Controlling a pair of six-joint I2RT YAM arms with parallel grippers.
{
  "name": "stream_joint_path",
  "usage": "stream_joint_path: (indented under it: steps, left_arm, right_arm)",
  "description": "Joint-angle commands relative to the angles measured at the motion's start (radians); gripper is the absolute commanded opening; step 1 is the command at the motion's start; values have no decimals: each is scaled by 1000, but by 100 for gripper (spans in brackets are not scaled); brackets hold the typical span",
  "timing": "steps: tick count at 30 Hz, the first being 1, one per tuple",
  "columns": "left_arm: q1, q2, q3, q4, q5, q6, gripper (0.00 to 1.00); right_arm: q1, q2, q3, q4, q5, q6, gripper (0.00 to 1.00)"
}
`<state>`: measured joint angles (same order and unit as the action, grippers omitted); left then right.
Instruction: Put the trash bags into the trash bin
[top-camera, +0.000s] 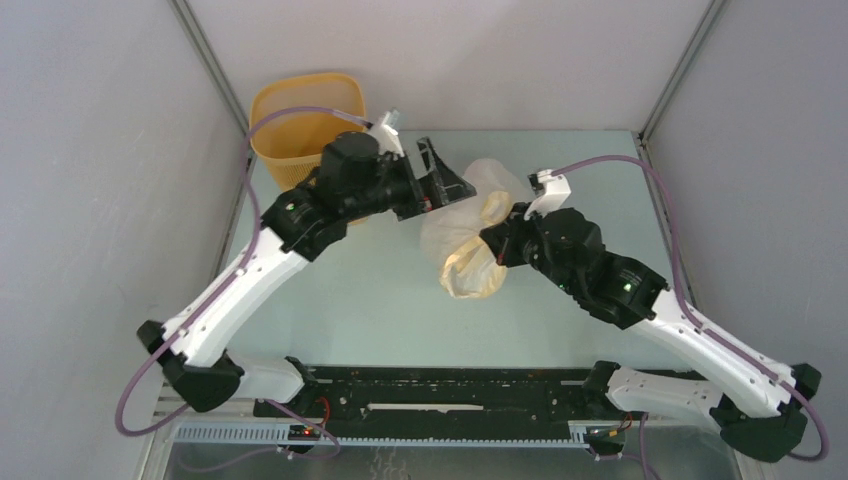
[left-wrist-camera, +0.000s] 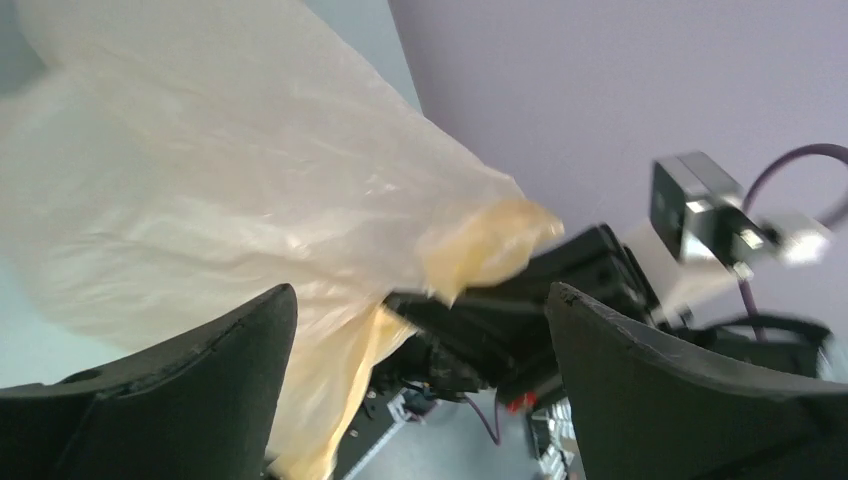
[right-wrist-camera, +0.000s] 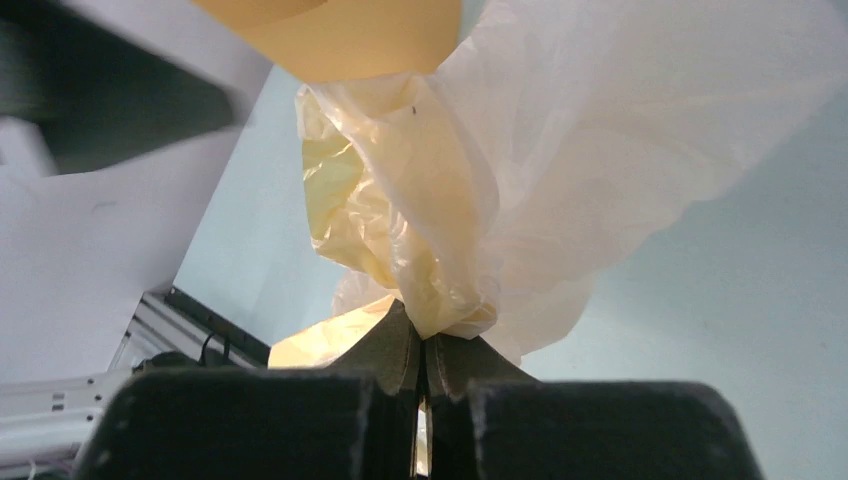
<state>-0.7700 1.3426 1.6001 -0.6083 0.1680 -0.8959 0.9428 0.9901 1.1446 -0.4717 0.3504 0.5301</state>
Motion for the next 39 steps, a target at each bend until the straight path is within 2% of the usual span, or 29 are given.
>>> stream_joint_path:
  steps: [1, 9, 12, 15, 19, 23, 28, 32, 36, 39]
  left_arm:
    - [46, -144, -8, -68, -99, 156, 100]
    - [191, -273, -21, -320, -369, 299, 98]
    - [281, -295, -26, -386, -472, 259, 95]
    - [386, -291, -19, -454, -527, 137, 92]
    - [492, -251, -19, -493, -488, -117, 90]
    - [523, -216, -27, -438, -482, -249, 89]
    - [553, -144, 14, -403, -526, -301, 93]
    - [636, -77, -1, -385, -437, -393, 89]
    - [672, -1, 12, -322, -409, -389, 85]
    - [675, 45, 39, -285, -414, -353, 89]
  right_arm:
    - [-161, -87, -20, -77, -231, 49, 0]
    - [-542, -212, 45, -214, -600, 168, 0]
    - [-672, -238, 62, -247, -716, 228, 0]
    - [-760, -245, 75, -269, -810, 268, 0]
    - [-785, -242, 111, -305, -845, 266, 0]
    - [-786, -258, 125, -344, -827, 244, 0]
    - [-786, -282, 138, -376, -785, 220, 0]
    - [-786, -282, 157, -387, -765, 198, 0]
    - [-786, -279, 156, -387, -751, 182, 0]
    - [-787, -277, 157, -391, -732, 169, 0]
